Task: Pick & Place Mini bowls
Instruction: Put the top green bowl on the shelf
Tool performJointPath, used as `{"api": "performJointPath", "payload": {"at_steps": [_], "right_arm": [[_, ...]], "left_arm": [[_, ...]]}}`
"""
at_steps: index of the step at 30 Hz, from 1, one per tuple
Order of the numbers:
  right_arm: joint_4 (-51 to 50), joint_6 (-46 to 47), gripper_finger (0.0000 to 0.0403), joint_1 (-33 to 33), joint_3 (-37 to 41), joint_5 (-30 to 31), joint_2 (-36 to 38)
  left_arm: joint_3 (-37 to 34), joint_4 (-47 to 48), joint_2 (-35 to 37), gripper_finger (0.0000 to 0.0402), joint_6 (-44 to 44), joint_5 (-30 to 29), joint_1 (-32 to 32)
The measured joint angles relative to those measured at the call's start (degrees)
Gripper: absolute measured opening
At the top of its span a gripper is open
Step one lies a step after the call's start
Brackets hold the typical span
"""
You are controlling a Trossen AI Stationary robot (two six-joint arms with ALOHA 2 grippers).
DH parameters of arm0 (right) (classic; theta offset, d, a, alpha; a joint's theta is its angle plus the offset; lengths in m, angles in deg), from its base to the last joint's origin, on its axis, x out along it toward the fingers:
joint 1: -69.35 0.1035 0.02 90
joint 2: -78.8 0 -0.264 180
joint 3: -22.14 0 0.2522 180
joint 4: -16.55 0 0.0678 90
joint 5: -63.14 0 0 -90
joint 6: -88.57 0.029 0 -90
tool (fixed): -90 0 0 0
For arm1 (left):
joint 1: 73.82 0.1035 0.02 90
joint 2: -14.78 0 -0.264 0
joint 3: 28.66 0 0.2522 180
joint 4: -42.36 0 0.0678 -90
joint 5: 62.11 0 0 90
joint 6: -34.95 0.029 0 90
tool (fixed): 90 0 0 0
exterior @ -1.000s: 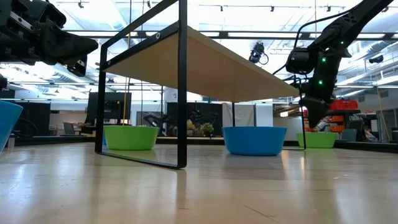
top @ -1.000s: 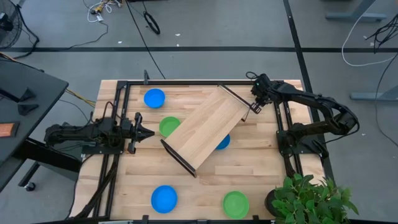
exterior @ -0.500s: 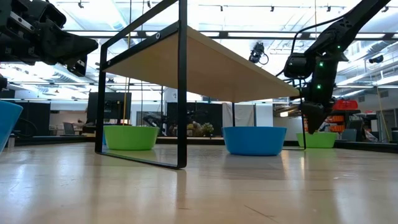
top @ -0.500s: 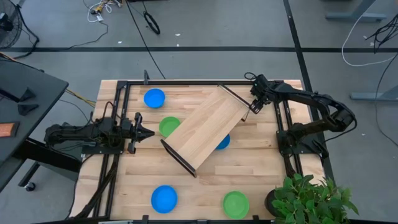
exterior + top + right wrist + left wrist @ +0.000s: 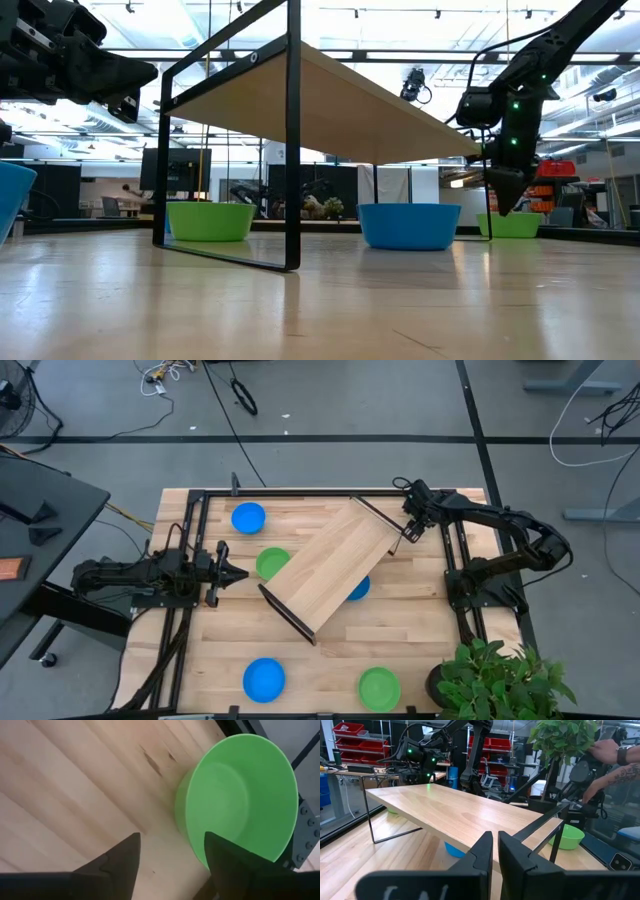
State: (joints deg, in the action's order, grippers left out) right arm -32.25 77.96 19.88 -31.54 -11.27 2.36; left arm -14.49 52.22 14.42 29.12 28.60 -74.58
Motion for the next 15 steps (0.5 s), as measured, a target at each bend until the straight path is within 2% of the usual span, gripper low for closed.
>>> {"api": "performJointPath", "payload": {"at_steps": [15], "right_arm": [[-0.14, -1.06, 0.0219, 0.0, 0.3, 1.5, -3.72]], "left_arm": [[0.02, -0.01, 0.0, 0.0032, 0.02, 0.0, -0.01]]}}
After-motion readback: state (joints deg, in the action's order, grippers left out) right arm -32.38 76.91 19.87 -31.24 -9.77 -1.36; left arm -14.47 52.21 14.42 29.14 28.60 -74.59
